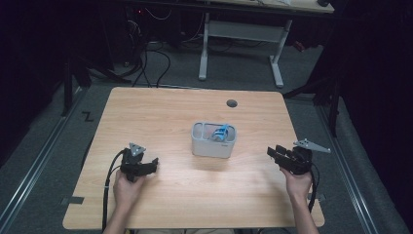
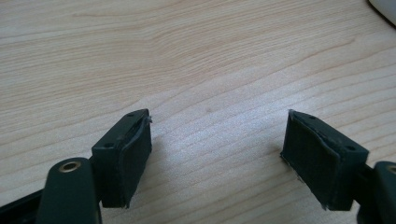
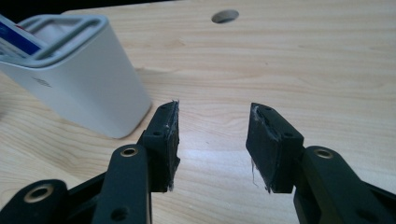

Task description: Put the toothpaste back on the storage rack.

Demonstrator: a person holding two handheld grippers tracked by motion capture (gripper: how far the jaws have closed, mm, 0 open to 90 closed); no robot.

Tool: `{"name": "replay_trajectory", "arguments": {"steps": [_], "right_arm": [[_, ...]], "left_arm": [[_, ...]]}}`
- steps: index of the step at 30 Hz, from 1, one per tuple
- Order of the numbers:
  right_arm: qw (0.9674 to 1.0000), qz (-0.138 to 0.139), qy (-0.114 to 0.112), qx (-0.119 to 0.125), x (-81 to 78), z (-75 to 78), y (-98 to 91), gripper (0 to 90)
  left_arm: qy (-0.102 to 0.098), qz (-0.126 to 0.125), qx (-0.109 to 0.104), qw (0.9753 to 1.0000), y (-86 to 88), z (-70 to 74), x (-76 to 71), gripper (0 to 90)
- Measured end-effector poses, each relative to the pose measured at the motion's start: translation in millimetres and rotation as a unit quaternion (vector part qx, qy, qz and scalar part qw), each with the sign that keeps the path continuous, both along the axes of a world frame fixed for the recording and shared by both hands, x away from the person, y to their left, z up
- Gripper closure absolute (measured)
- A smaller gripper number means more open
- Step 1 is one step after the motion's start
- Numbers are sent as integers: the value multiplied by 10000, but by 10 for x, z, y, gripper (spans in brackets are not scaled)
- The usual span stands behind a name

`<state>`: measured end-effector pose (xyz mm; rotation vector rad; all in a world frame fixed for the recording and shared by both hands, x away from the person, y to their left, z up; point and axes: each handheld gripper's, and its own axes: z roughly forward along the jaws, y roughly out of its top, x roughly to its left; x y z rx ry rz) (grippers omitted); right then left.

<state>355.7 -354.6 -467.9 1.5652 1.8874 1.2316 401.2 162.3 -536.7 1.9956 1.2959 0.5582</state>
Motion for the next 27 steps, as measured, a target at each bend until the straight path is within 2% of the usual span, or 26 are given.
{"name": "replay_trajectory", "arguments": {"steps": [6, 8, 12, 17, 27], "right_arm": [[9996, -181, 207, 6, 41, -114, -32, 536], [9994, -182, 263, -91, 56, -149, -25, 535], [9993, -194, 299, -125, 55, -185, -24, 535], [9984, -322, 415, -197, 51, -321, -65, 529], [9977, -404, 460, -303, 134, -416, -8, 526]], "left_arm": [[-1, 2, 1, 10000, 0, 0, 0, 241], [-1, 7, 1, 10000, -1, 0, 1, 241], [-1, 8, 1, 10000, -1, 0, 1, 241], [0, 8, 2, 10000, -1, 0, 1, 241], [0, 10, 0, 10000, -1, 0, 2, 242]]}}
